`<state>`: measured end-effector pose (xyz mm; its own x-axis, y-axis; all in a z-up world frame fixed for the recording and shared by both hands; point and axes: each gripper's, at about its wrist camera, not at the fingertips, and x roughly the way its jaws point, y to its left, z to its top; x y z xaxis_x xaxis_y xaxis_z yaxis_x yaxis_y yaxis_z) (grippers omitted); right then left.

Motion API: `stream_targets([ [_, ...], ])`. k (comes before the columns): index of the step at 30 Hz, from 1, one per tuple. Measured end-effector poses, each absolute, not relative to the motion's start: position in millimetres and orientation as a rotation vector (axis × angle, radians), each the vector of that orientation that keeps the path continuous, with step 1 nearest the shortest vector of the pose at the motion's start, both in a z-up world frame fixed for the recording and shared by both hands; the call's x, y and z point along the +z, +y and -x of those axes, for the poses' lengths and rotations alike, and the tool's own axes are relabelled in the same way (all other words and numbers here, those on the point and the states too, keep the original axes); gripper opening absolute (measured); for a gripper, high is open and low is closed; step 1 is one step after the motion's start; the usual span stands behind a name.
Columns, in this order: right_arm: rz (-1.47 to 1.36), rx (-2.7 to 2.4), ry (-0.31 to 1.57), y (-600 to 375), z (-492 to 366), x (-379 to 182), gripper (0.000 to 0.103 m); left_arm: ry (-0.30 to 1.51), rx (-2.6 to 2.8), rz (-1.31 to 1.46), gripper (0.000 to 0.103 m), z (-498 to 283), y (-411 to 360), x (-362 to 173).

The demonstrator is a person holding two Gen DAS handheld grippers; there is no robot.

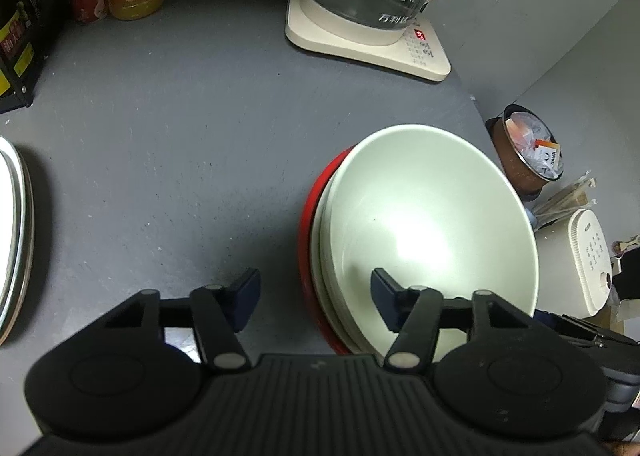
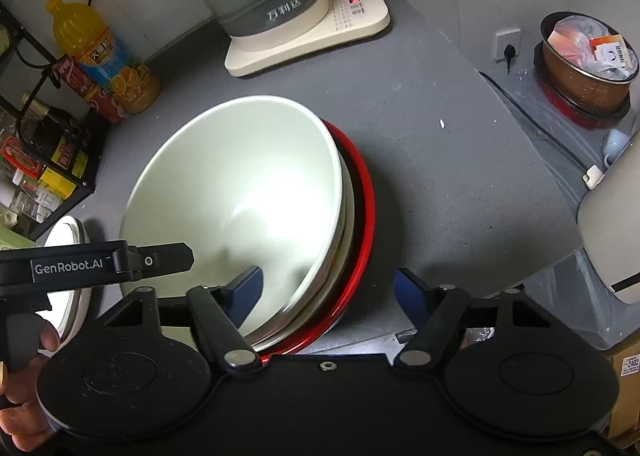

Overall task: Organize plates and bowls
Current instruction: 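Close the left tool on the bowl stack rim while the right tool grips it too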

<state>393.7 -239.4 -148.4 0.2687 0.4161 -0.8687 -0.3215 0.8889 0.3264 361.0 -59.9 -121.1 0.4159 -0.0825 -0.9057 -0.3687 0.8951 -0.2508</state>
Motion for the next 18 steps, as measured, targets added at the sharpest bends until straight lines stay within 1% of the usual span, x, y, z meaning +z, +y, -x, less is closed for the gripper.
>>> stream_targets([
  [2,-0.093,0.497,1.207,-239,-395,-152,0.061,1.149,0.194,0.454,0.049,-363,-61,-124],
  [7,-0.12,0.502,1.217,-239,-400,-158,0.056,1.175,0.212,0.461,0.033,-369,-61,-132],
  [8,-0.125,0.504,1.22,-239,-402,-159,0.052,1.181,0.216,0.467,0.031,-370,-61,-134],
  [10,-0.13,0.503,1.225,-238,-404,-161,0.048,1.189,0.218,0.485,0.028,-371,-60,-137],
  [13,-0.122,0.495,1.224,-236,-405,-163,0.047,1.189,0.21,0.51,0.023,-373,-60,-140],
  [16,-0.108,0.486,1.223,-234,-406,-162,0.043,1.189,0.214,0.534,0.022,-372,-58,-141],
  [18,-0.111,0.48,1.223,-235,-407,-162,0.039,1.188,0.211,0.545,0.022,-372,-57,-142],
])
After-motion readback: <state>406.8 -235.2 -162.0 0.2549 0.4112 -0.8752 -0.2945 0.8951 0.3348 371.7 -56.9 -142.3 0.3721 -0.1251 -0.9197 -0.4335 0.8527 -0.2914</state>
